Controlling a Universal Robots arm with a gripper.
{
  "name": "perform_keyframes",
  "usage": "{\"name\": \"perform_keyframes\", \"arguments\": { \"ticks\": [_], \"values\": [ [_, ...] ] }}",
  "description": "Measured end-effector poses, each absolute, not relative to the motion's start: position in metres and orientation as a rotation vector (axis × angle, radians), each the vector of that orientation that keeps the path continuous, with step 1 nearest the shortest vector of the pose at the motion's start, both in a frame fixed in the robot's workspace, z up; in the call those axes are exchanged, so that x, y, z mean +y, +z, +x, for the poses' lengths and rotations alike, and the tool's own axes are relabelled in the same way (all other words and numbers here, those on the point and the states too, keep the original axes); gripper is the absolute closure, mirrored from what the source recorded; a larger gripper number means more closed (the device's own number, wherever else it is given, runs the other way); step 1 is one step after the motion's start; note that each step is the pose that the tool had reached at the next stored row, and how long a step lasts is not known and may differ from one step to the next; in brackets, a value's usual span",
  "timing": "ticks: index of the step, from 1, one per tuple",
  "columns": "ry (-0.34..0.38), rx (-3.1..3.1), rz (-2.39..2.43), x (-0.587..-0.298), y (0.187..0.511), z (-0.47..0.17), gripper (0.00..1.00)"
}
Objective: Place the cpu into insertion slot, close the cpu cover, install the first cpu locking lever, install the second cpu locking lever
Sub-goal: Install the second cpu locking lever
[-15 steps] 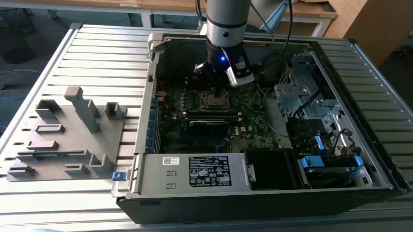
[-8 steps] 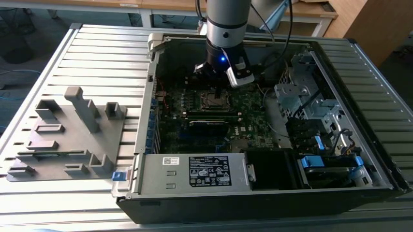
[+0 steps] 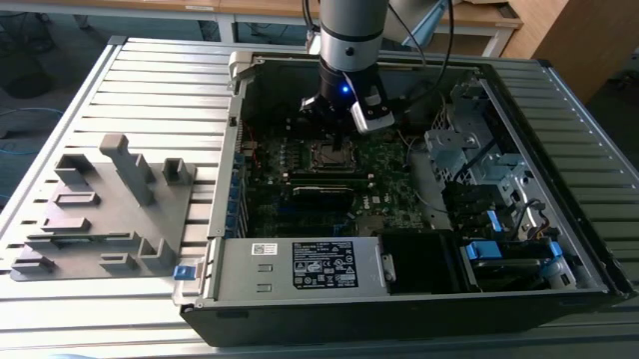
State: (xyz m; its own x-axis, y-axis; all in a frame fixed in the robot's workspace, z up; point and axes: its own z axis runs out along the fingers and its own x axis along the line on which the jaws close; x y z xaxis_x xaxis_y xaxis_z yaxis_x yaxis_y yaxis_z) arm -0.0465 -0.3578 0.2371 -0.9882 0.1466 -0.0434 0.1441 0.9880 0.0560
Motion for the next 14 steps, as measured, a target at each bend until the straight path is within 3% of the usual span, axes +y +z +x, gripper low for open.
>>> {"name": "perform_keyframes", "arguments": {
  "ticks": [14],
  "values": [
    [0.081, 3.085, 0.226, -0.3626, 0.2418, -0.0465, 0.89]
  ]
}}
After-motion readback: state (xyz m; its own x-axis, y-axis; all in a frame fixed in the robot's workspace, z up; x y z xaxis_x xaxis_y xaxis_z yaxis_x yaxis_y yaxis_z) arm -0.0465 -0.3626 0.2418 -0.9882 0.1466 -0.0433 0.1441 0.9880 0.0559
